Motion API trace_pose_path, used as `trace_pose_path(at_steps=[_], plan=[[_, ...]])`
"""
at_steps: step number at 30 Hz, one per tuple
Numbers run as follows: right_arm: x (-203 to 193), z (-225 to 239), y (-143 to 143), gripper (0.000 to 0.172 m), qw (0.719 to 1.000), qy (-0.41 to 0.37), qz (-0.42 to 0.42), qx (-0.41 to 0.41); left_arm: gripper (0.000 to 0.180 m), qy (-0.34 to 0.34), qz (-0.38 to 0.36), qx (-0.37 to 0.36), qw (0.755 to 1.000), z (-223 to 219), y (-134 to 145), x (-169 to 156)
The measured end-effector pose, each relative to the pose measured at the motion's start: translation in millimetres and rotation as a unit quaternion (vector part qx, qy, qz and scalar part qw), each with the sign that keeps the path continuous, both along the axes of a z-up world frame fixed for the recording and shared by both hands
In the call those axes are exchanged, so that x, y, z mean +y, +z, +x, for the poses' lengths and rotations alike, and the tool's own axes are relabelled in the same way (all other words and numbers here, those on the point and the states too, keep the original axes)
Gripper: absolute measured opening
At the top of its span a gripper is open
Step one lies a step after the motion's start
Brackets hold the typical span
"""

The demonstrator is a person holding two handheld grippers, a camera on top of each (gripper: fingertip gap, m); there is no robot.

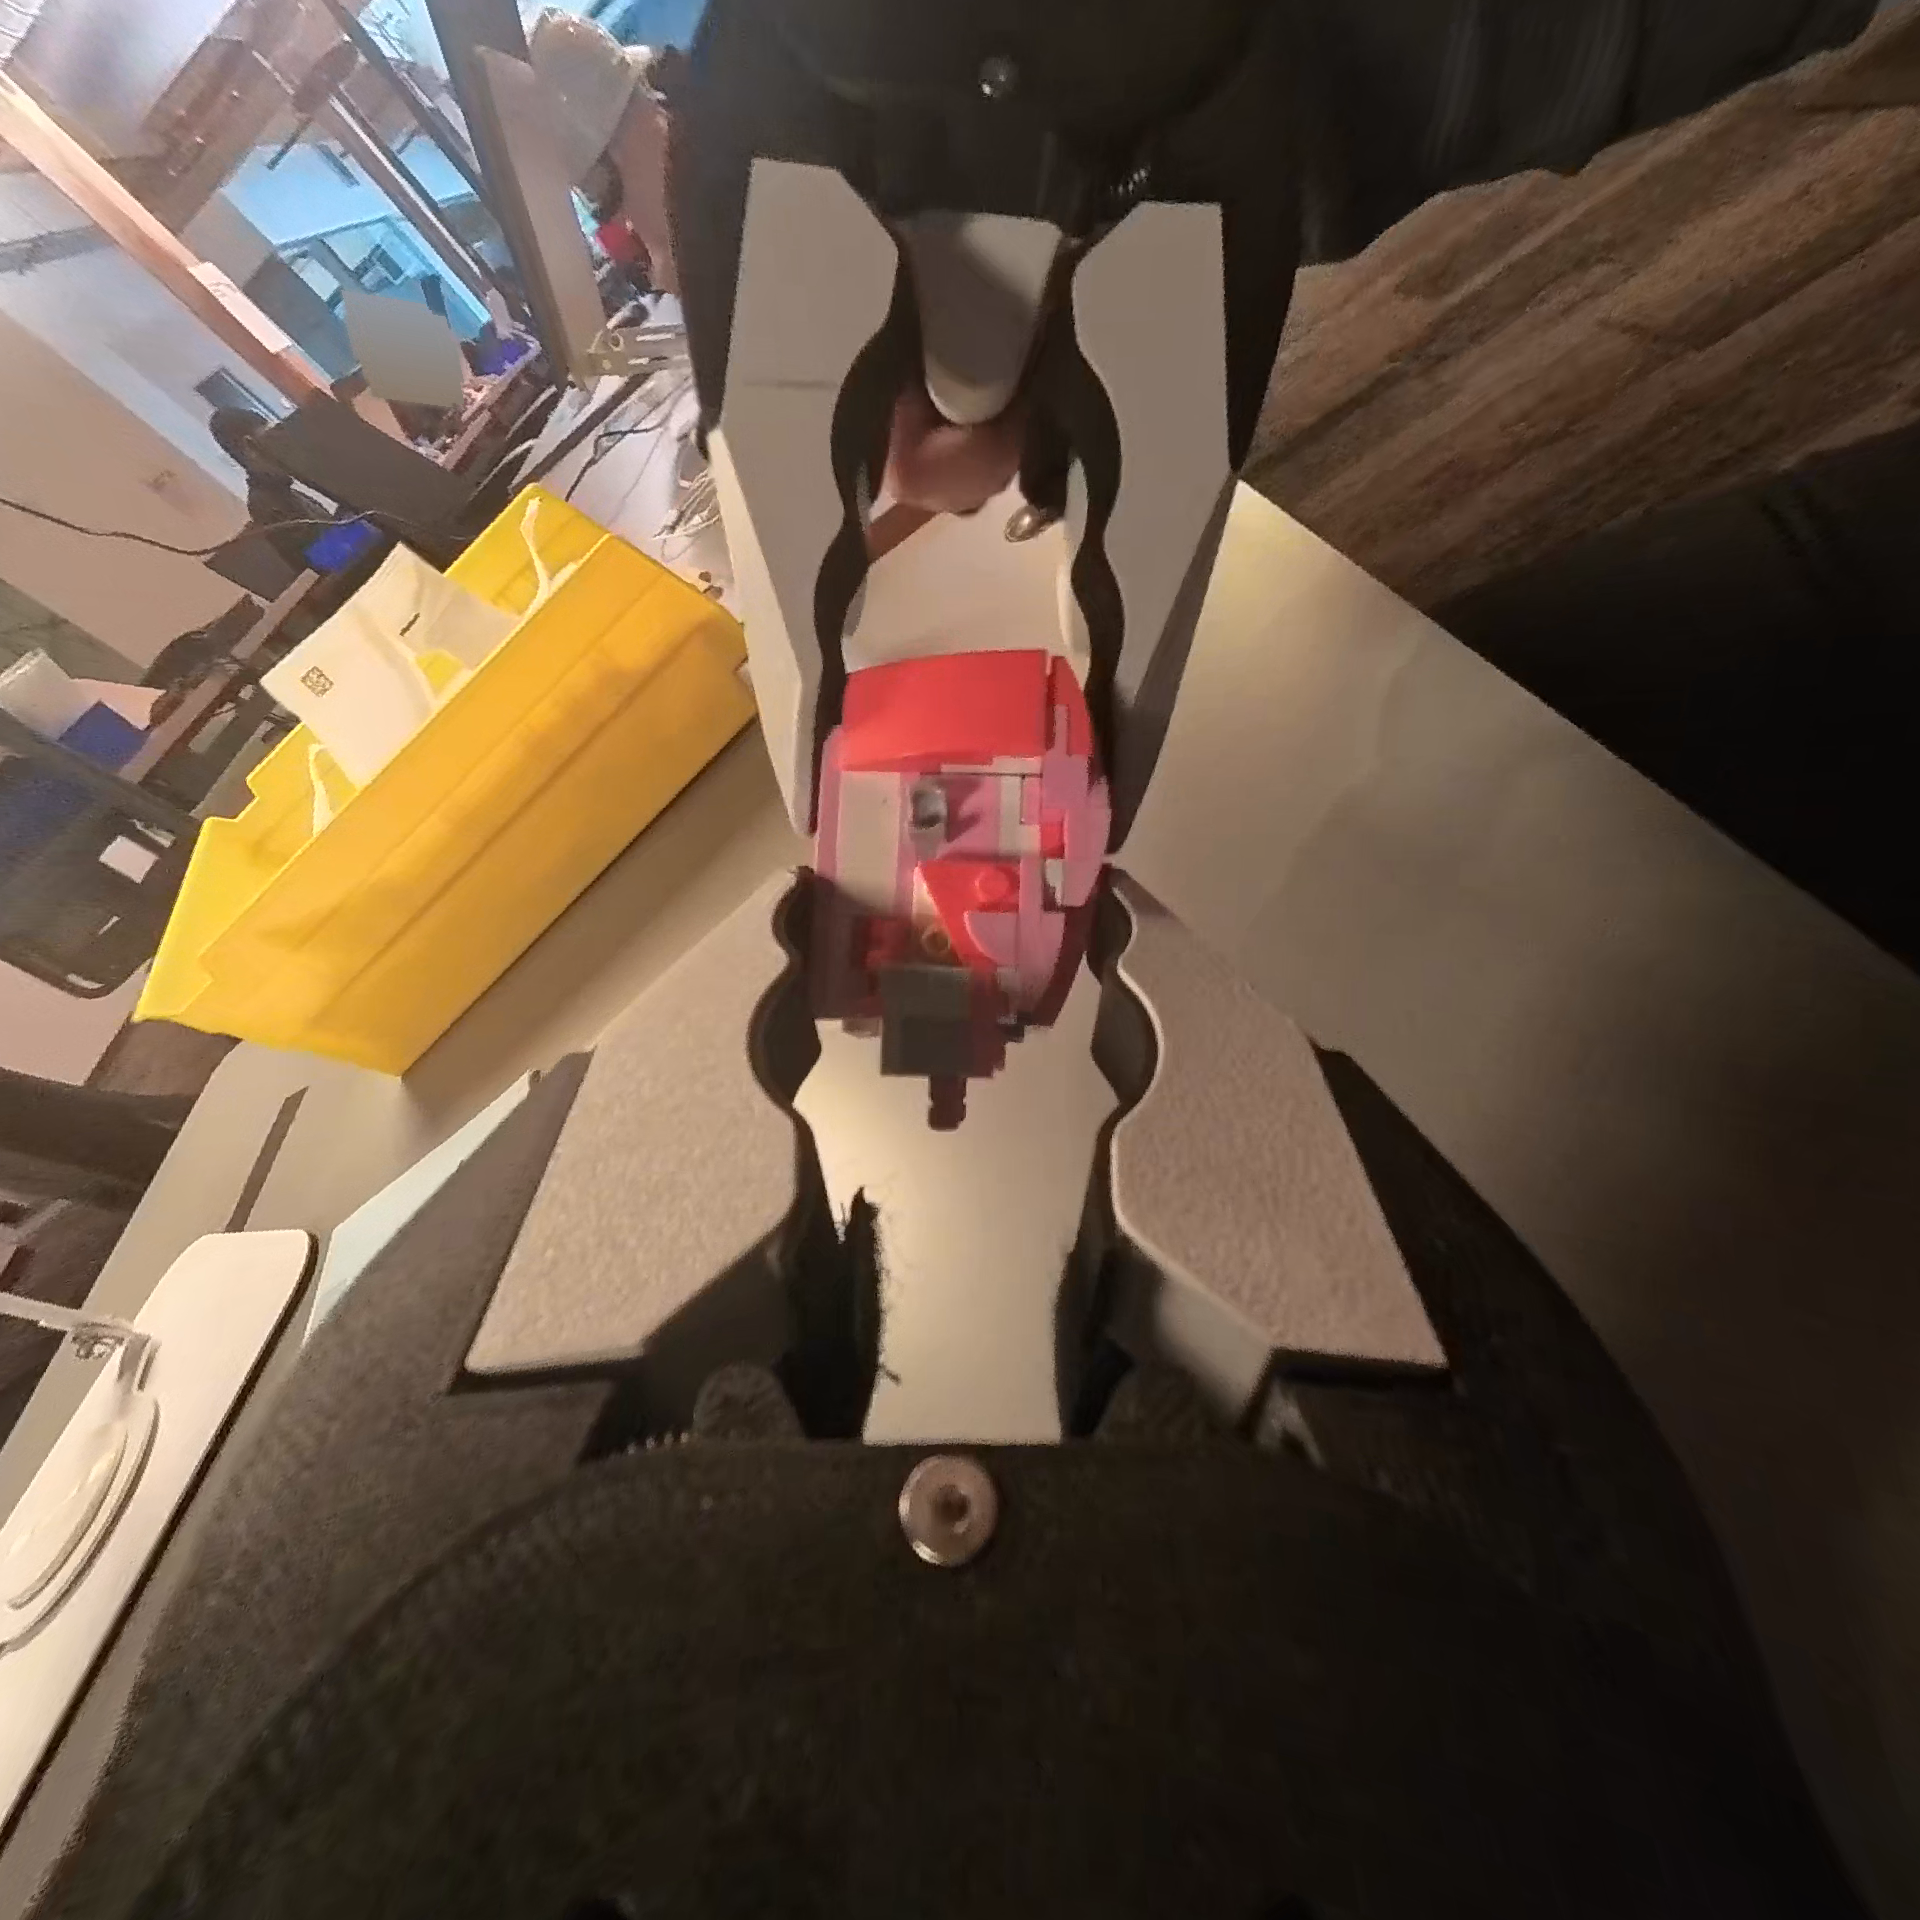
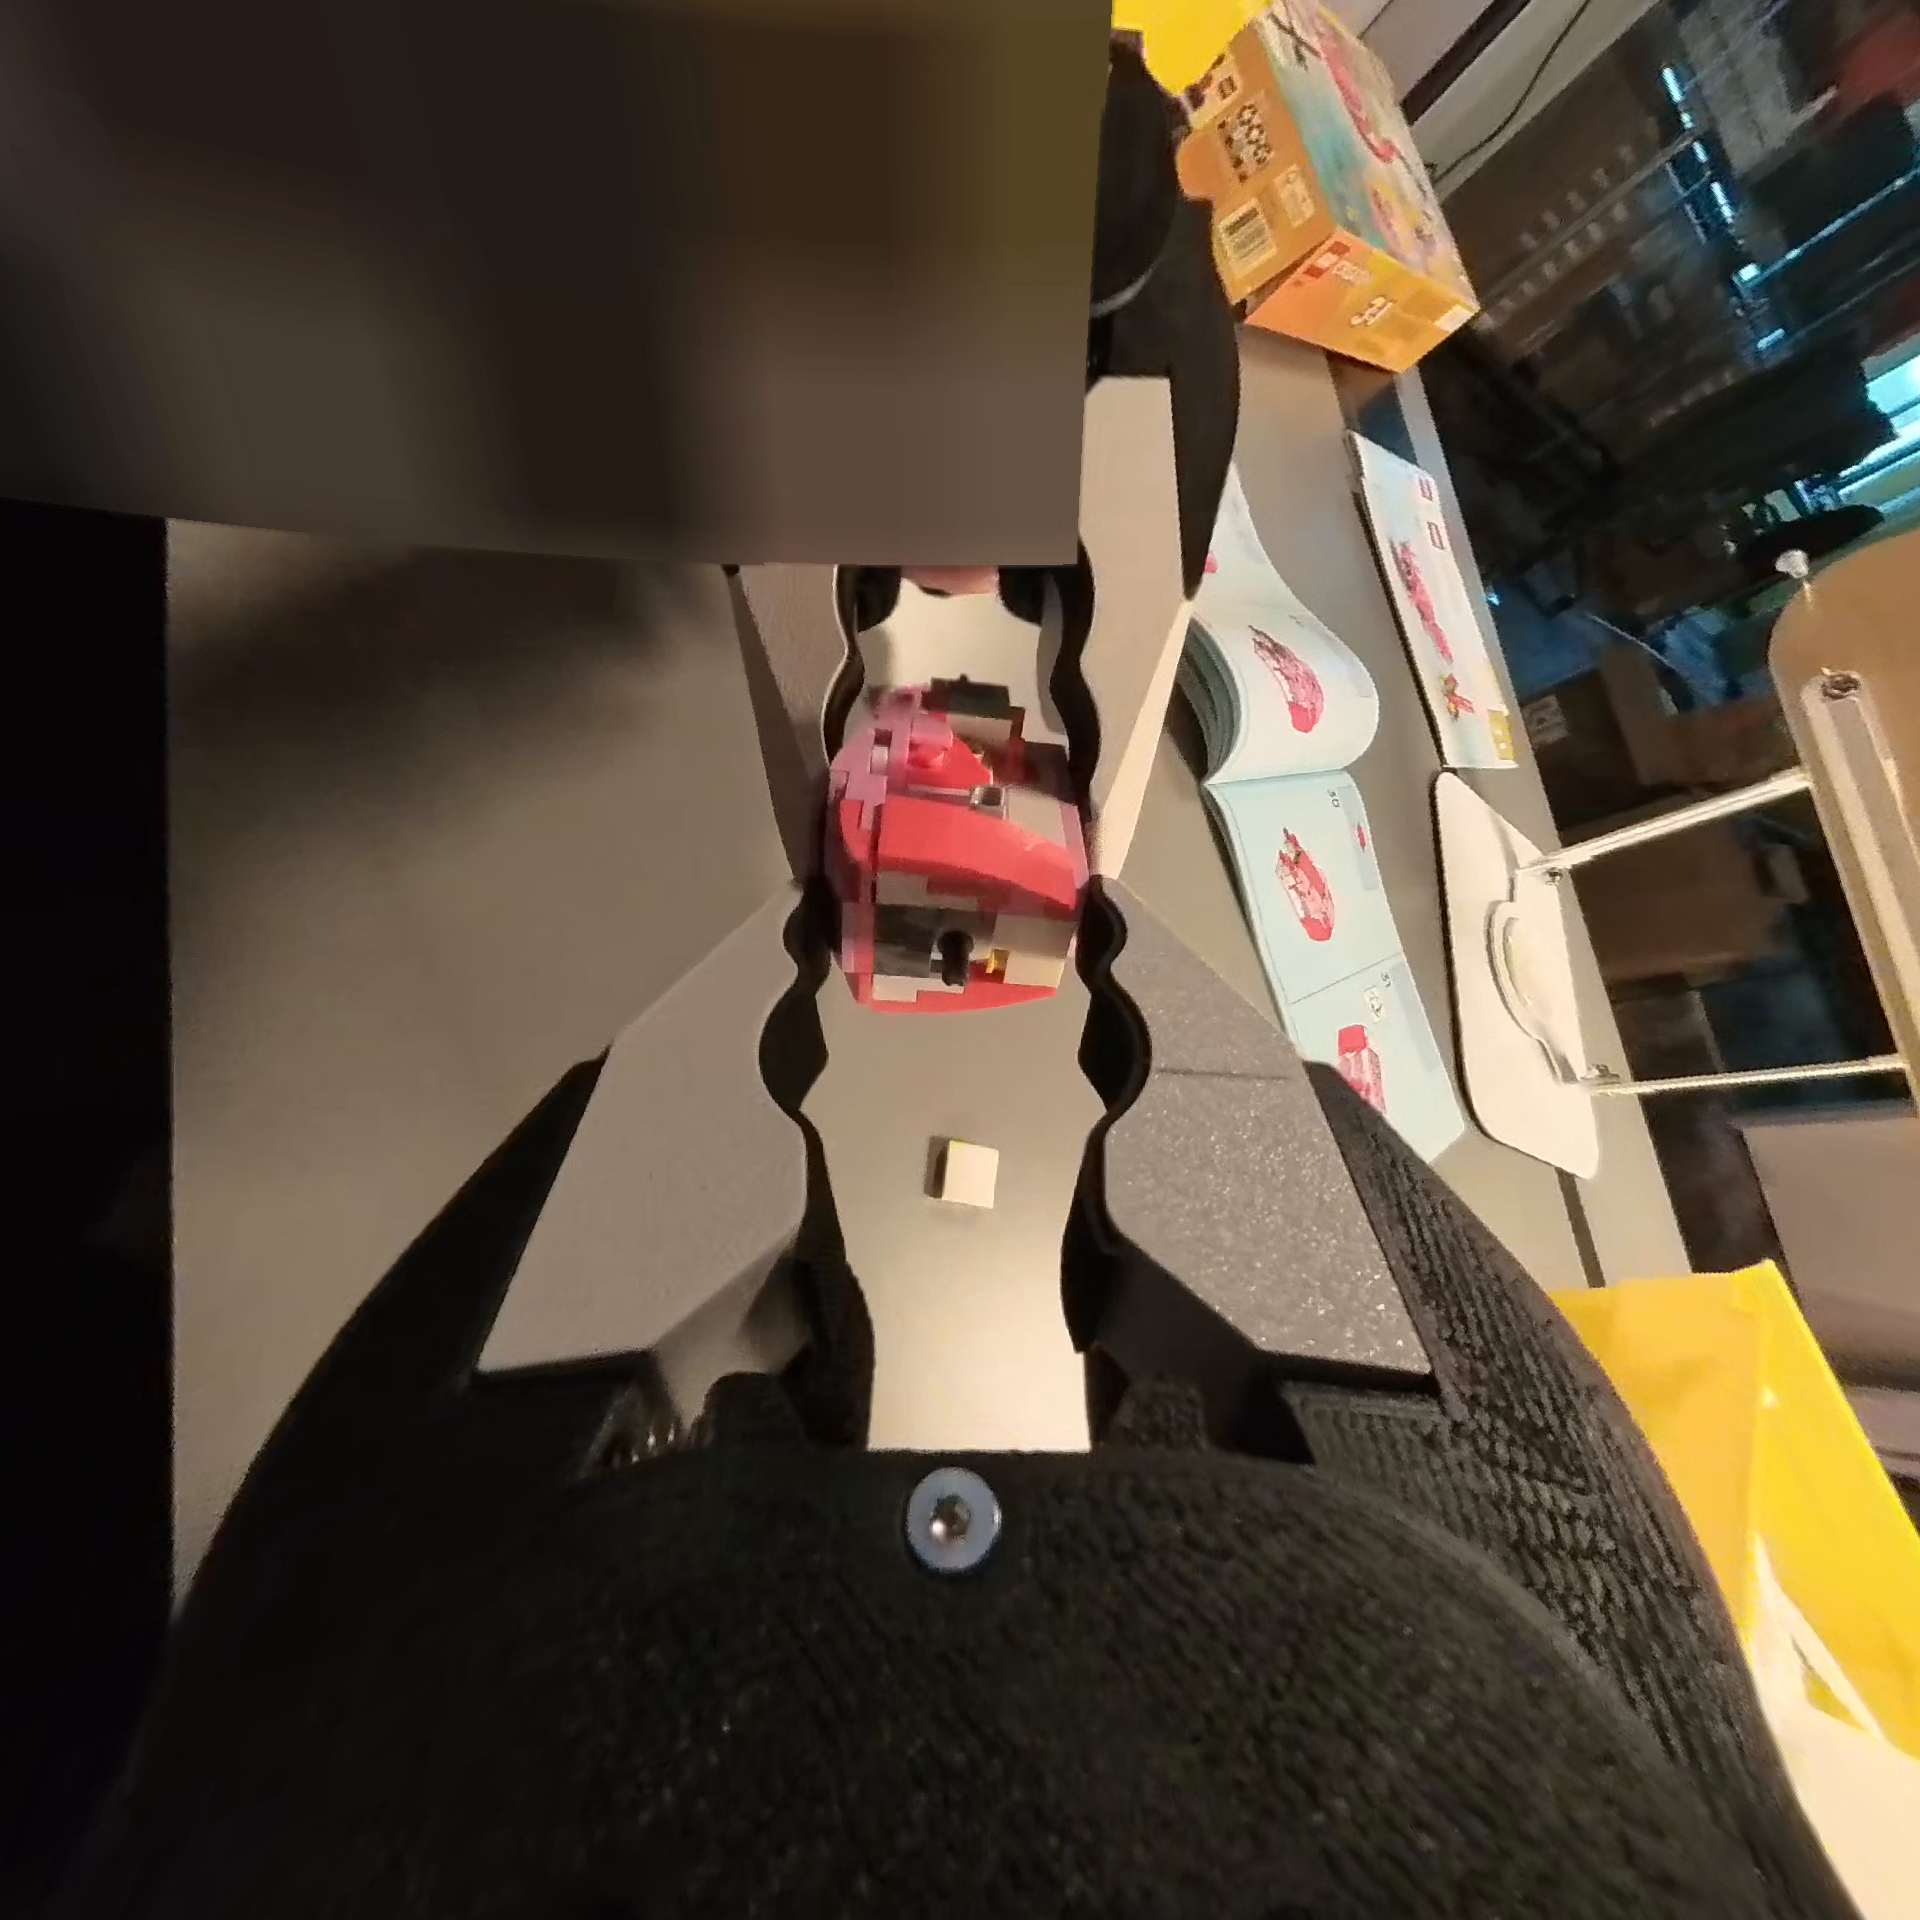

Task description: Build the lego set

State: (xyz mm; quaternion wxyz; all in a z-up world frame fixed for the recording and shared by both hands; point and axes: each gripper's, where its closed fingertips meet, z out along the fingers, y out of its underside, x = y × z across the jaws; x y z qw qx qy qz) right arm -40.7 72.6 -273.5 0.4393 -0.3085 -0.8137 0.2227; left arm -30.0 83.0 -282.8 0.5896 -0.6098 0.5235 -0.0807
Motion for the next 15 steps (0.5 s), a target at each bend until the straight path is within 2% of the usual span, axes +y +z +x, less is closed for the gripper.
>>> trace_pose_path(at_steps=[6,9,12,15], plan=[[3,-3,-4,0.047,0.999,-0.018,-0.029,0.008,0.051,0.008,-0.008,0.012,1.000,-3,-5,2],[27,-5,-12,0.049,0.994,-0.096,-0.048,0.014,0.051,0.056,0.012,0.038,0.998,-20,-9,14],[54,7,-39,0.058,0.975,-0.187,-0.111,-0.044,0.051,0.094,0.010,0.058,0.994,-42,-16,23],[60,15,-60,0.046,0.944,-0.232,-0.214,-0.094,0.051,0.102,0.015,0.051,0.993,-46,-12,24]])
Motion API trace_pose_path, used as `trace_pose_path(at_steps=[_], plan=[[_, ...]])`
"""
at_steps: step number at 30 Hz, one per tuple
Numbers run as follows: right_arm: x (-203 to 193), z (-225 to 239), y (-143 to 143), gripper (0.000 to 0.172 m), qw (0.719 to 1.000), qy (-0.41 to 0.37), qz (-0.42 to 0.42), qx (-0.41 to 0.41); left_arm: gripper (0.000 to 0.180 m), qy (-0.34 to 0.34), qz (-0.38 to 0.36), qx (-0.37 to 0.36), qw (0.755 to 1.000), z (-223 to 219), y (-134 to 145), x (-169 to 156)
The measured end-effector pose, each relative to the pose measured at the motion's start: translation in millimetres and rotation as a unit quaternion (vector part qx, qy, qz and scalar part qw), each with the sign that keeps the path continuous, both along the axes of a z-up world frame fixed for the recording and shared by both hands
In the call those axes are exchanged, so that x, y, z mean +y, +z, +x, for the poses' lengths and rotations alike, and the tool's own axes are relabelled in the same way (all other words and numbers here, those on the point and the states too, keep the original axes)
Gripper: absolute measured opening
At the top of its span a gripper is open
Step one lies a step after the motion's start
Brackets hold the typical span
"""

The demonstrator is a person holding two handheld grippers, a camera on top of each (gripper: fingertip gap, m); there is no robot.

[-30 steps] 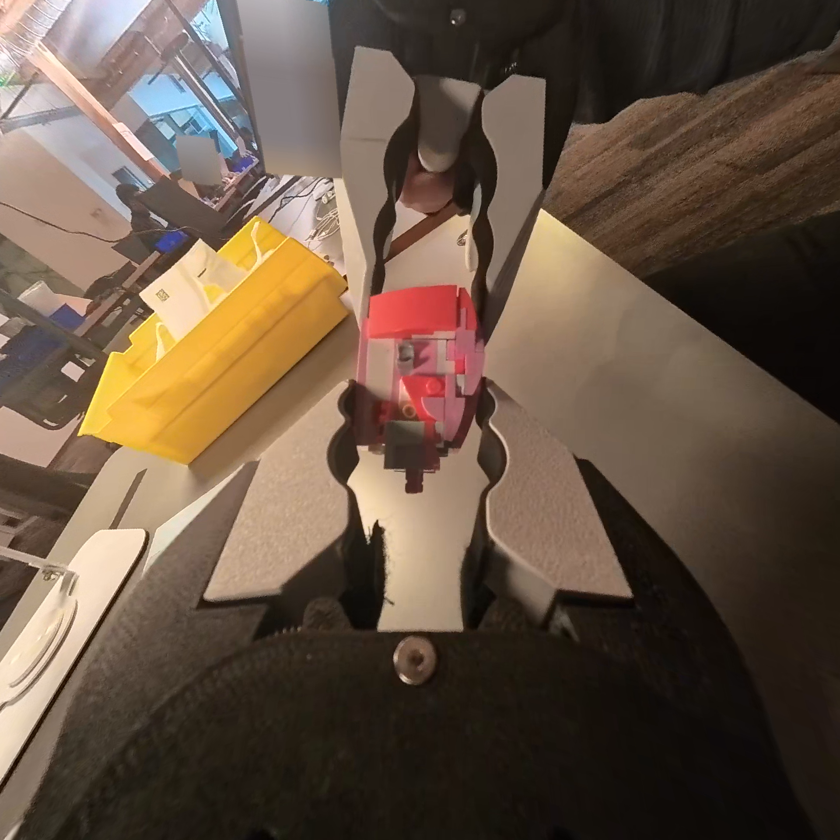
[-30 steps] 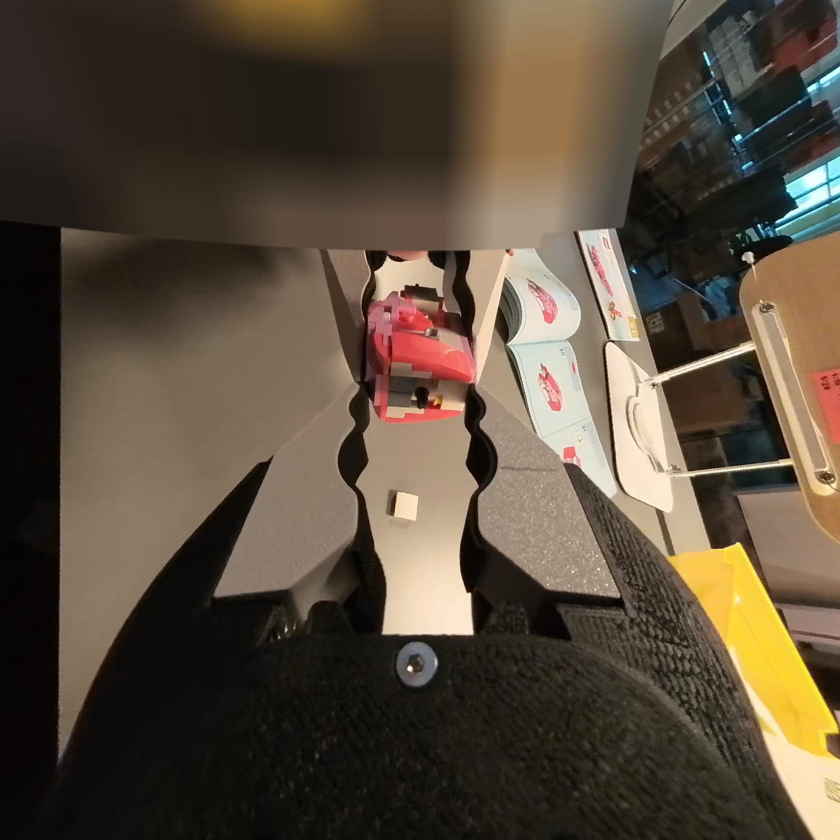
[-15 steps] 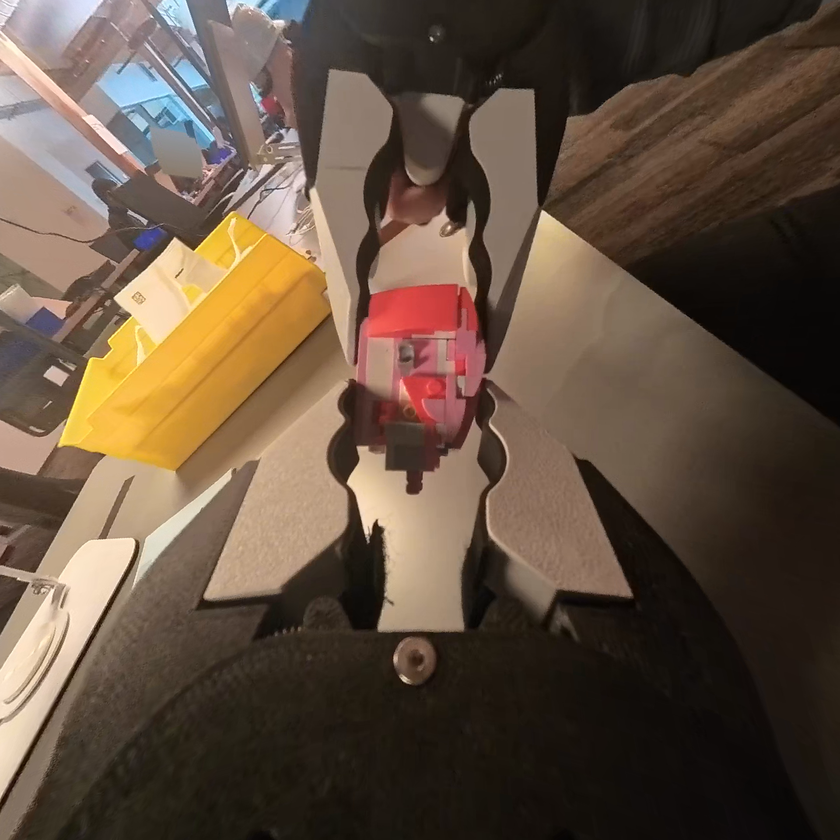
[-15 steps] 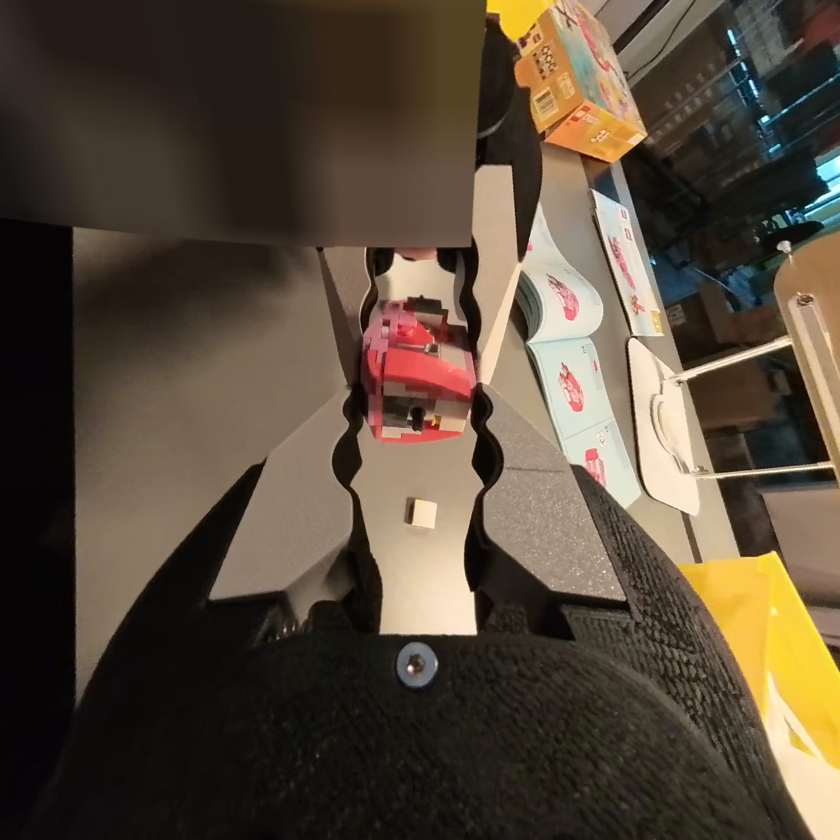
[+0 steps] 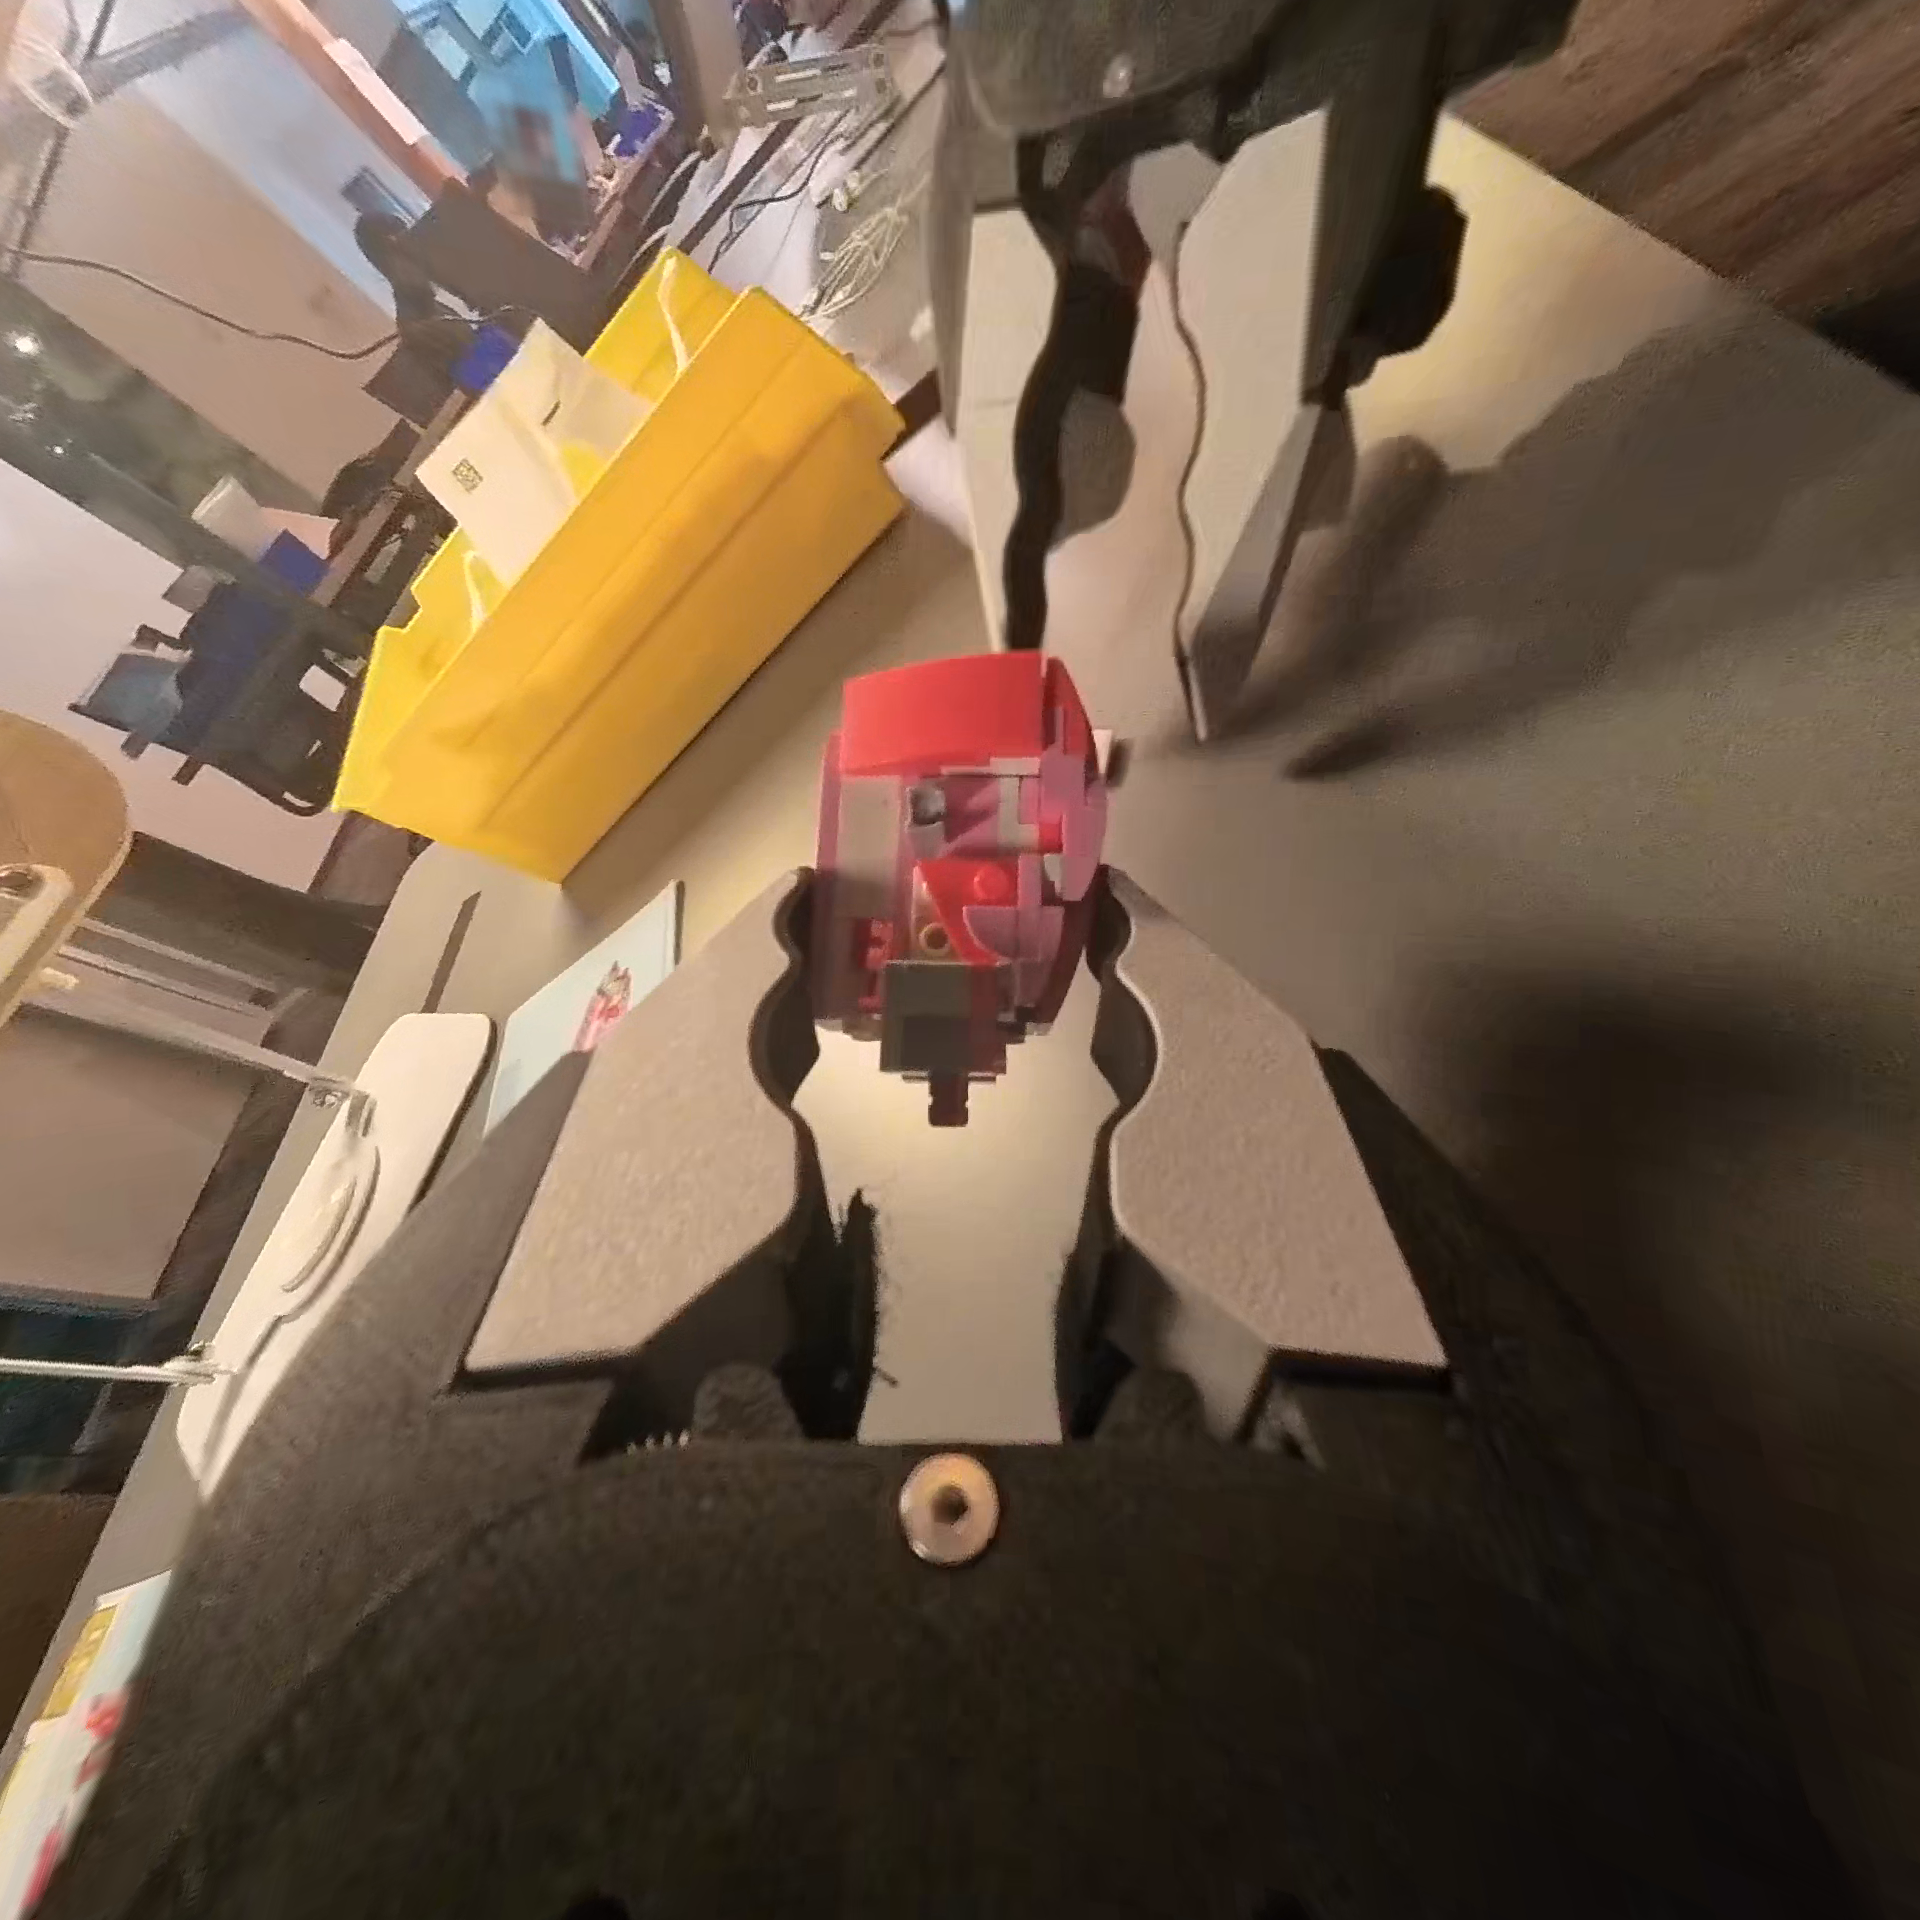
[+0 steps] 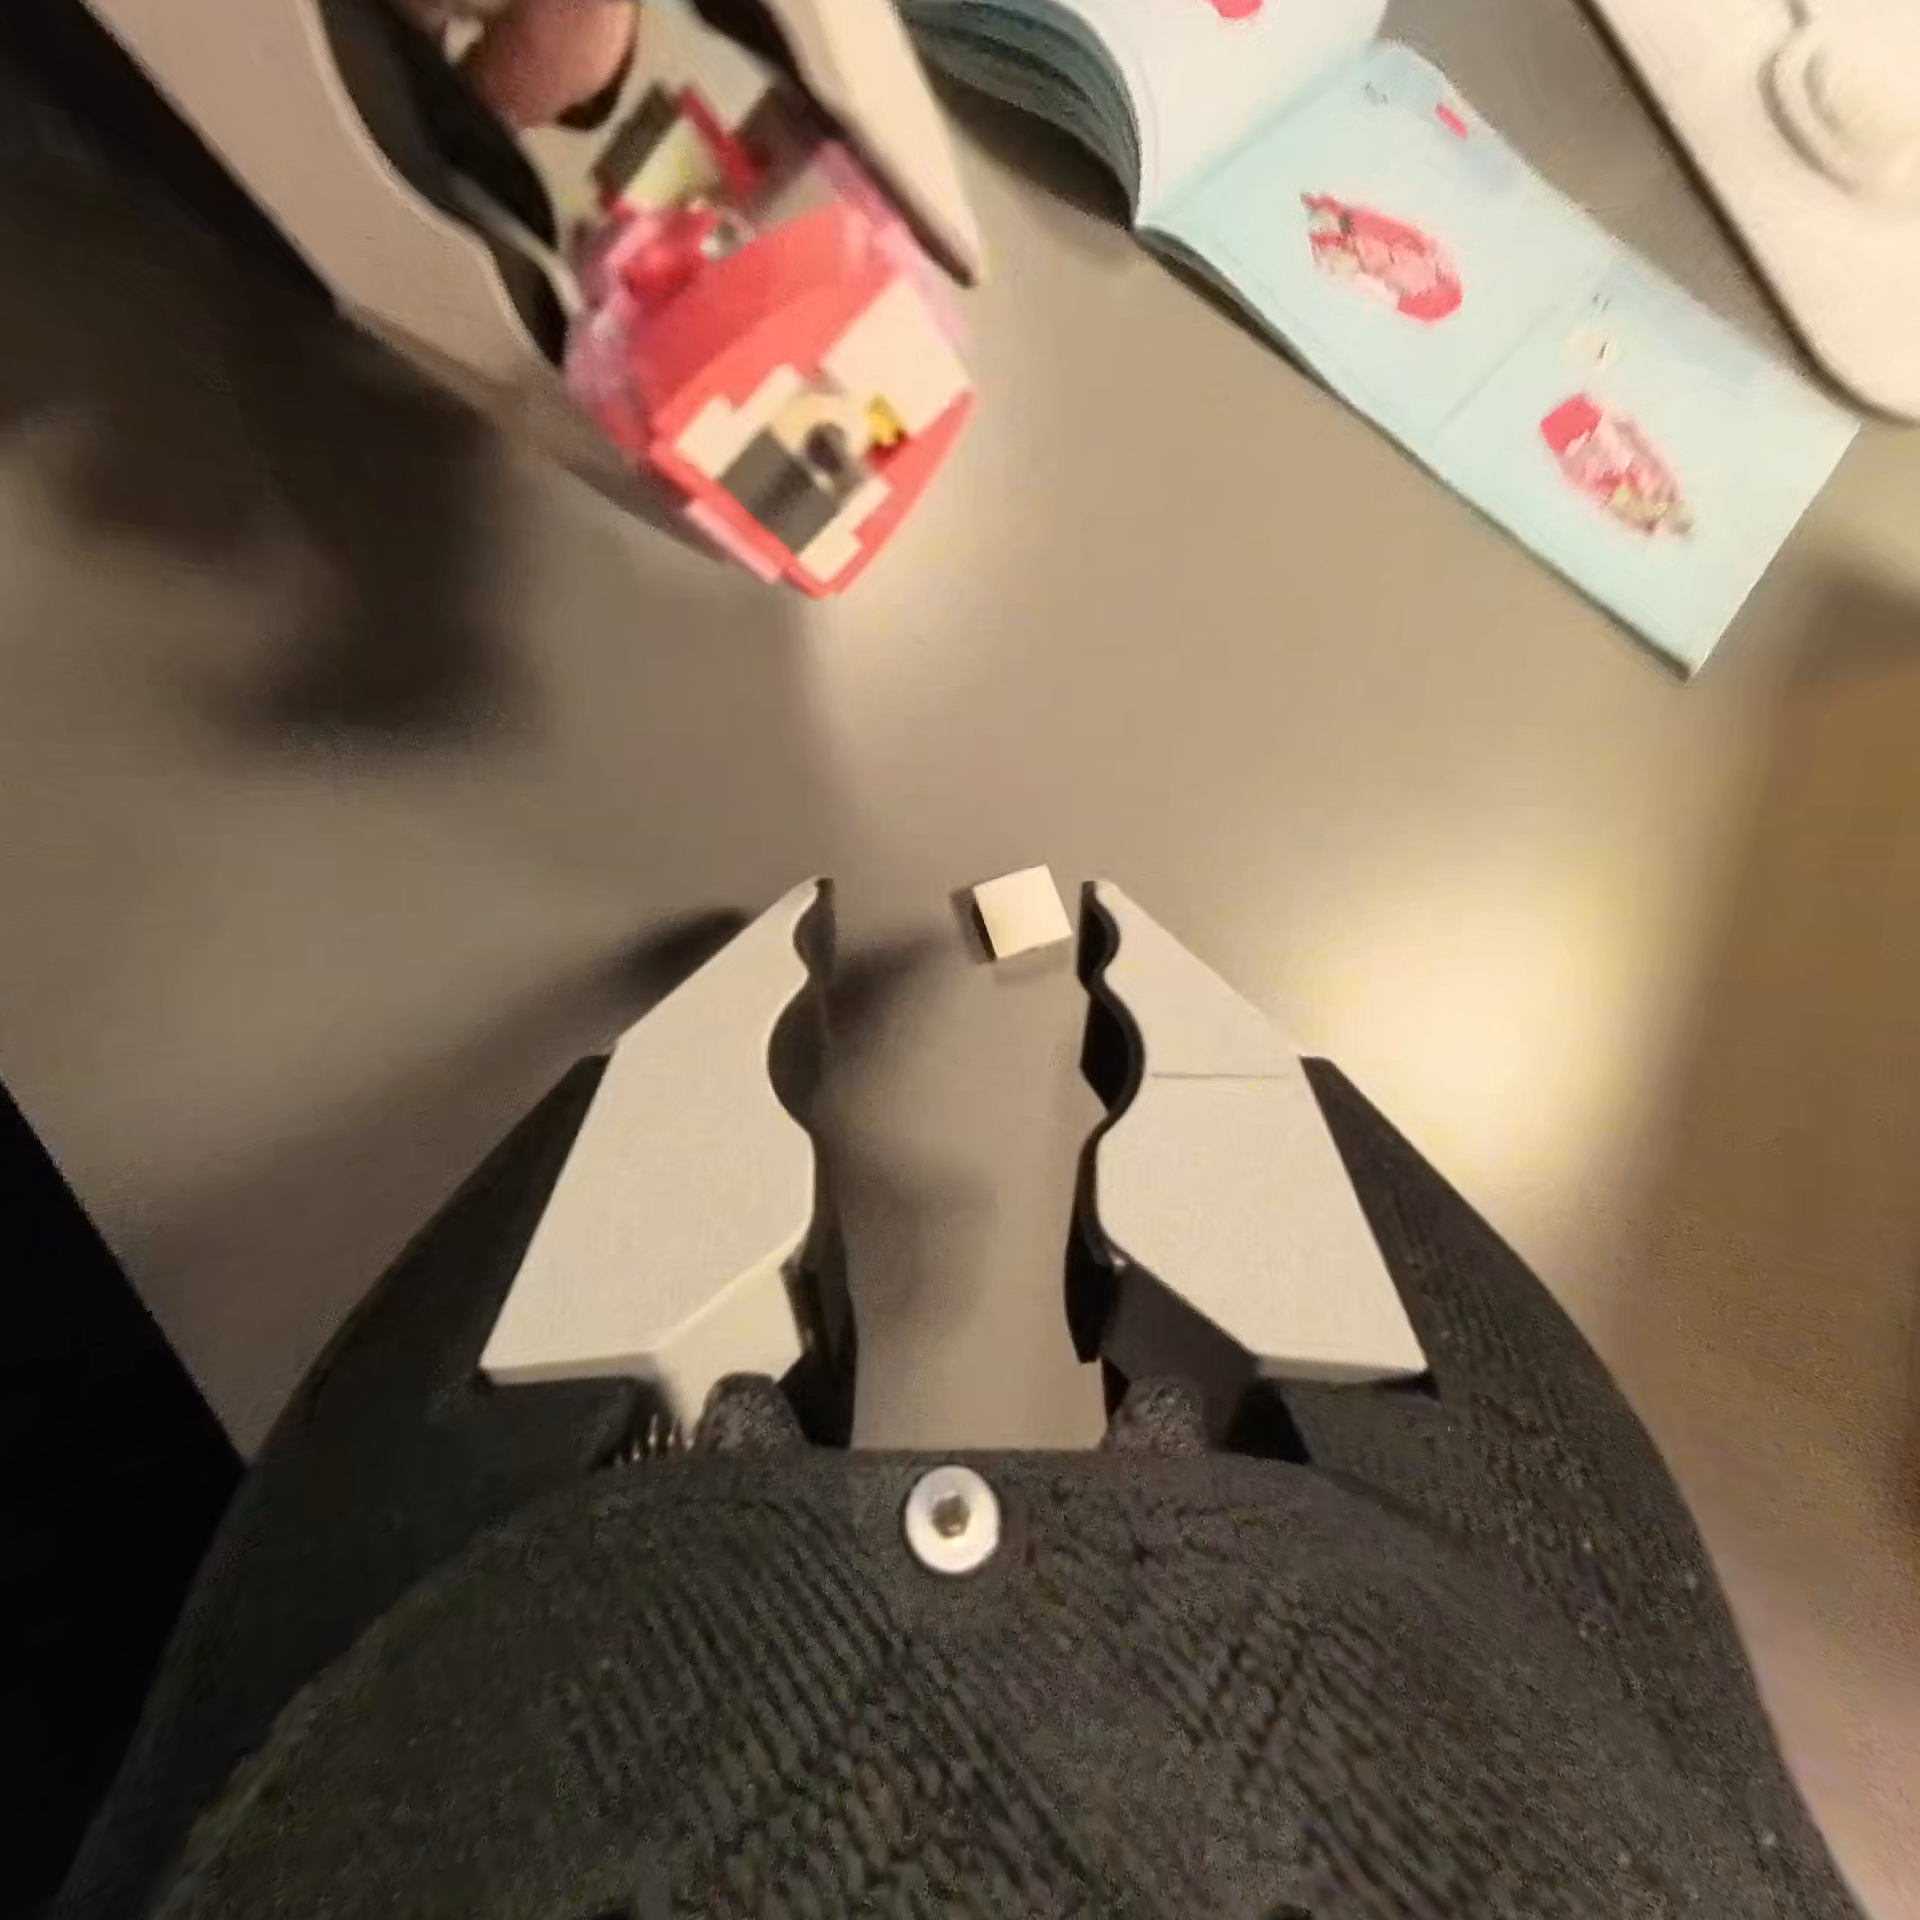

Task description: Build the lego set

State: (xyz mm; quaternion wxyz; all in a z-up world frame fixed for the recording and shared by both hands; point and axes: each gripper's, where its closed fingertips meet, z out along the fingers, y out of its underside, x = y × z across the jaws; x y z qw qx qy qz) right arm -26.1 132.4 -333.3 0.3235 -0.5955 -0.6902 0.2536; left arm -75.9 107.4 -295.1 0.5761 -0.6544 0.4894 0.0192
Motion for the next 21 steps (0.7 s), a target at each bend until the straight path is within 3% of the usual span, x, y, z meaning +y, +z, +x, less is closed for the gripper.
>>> trace_pose_path(at_steps=[2,8,15,21], plan=[[3,2,-2,0.031,0.999,-0.019,-0.037,0.002,0.051,0.000,0.001,0.015,1.000,1,-3,0],[11,7,-16,0.013,0.996,-0.054,-0.070,-0.026,0.051,-0.002,-0.005,0.041,0.999,4,-12,0],[10,-6,-15,0.020,0.995,-0.062,-0.084,-0.002,0.051,-0.001,-0.008,0.042,0.999,3,-13,0],[12,-13,-15,0.015,0.995,-0.070,-0.071,0.005,0.052,-0.001,-0.011,0.047,0.999,3,-14,0]])
